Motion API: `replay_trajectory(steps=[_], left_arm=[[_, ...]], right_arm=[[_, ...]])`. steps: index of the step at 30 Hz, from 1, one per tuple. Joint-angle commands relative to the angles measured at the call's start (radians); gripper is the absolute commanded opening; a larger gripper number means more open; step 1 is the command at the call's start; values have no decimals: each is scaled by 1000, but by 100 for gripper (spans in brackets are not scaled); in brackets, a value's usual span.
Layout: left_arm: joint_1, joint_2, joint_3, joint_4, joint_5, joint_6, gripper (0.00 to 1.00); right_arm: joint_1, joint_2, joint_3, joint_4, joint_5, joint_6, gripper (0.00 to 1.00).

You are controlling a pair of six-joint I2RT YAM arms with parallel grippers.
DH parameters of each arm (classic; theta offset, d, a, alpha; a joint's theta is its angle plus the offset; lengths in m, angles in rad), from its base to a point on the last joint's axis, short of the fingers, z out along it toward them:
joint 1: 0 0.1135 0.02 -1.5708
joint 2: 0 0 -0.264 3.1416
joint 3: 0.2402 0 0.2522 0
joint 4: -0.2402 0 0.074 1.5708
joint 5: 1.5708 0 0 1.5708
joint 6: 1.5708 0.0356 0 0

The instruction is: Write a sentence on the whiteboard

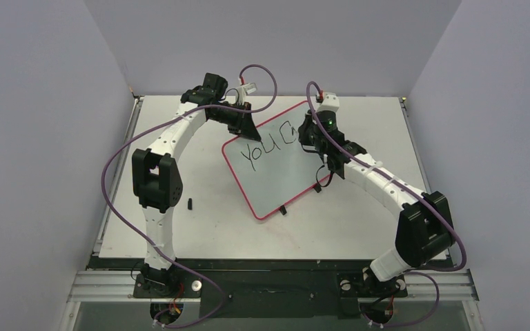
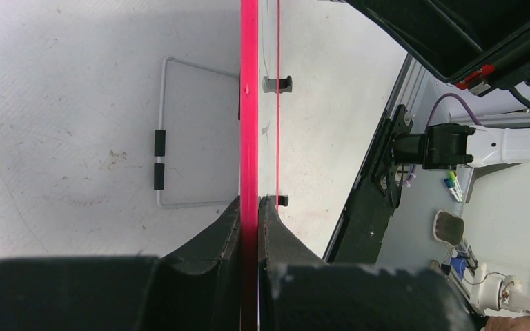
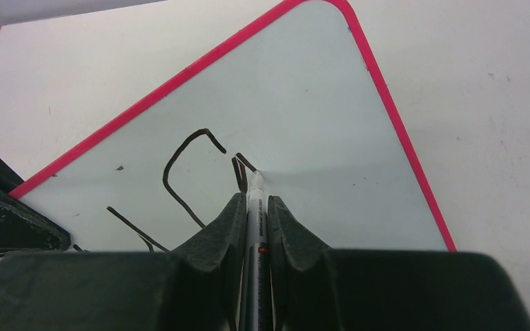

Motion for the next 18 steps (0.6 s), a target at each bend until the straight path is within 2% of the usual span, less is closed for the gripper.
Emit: replay_trajectory(steps=[1,18], left_arm=[[-21,-52,47,1,-26,87,0],[-20,-55,49,0,-29,86,0]], right_arm=[[-3,-35,-35,3,13,2,0],[-26,-132,-6,-12,68,-54,0]])
